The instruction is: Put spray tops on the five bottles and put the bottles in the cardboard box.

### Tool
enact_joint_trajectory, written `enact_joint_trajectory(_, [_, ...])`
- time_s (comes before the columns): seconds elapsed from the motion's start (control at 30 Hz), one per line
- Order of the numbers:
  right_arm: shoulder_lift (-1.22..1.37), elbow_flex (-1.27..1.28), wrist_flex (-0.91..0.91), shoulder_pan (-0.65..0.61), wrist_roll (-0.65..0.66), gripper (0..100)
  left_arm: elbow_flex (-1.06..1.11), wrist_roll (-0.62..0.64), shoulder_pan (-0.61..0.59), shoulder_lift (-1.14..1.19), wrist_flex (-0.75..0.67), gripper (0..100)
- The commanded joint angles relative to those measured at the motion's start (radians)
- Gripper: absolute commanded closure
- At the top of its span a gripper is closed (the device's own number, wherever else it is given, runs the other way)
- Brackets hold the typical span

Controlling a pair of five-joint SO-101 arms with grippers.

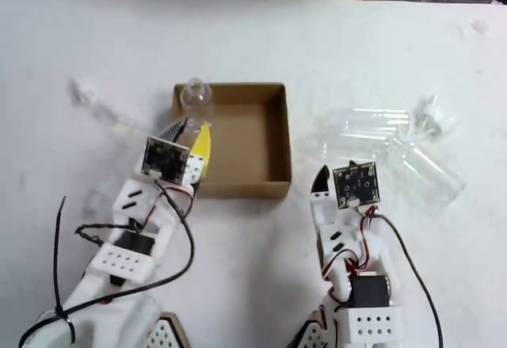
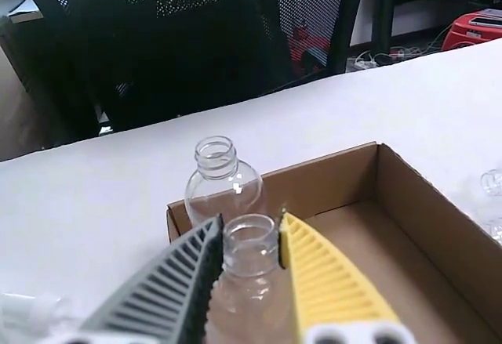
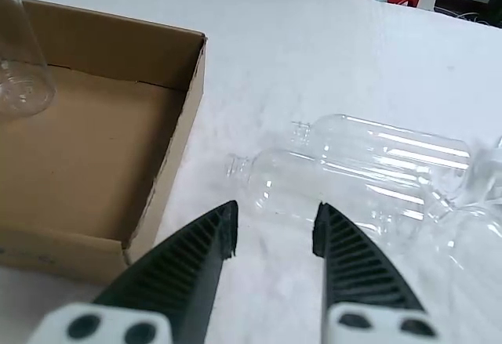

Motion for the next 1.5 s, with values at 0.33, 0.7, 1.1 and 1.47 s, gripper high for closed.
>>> enact_joint_trajectory(0.33, [0.008, 0.009, 0.001, 0.004, 0.003, 85.4, -0.009, -0.005, -0.005, -0.522, 0.545, 82])
enact_joint_trajectory(0.7, [0.008, 0.009, 0.002, 0.007, 0.003, 85.4, 0.0, -0.005, -0.021, -0.57, 0.56, 82])
enact_joint_trajectory(1.1, [0.008, 0.009, 0.002, 0.007, 0.003, 85.4, -0.02, 0.189, -0.252, -0.742, 0.692, 82])
enact_joint_trajectory(1.47, [0.008, 0.009, 0.002, 0.007, 0.003, 85.4, 0.138, 0.187, -0.341, -1.035, 0.707, 82])
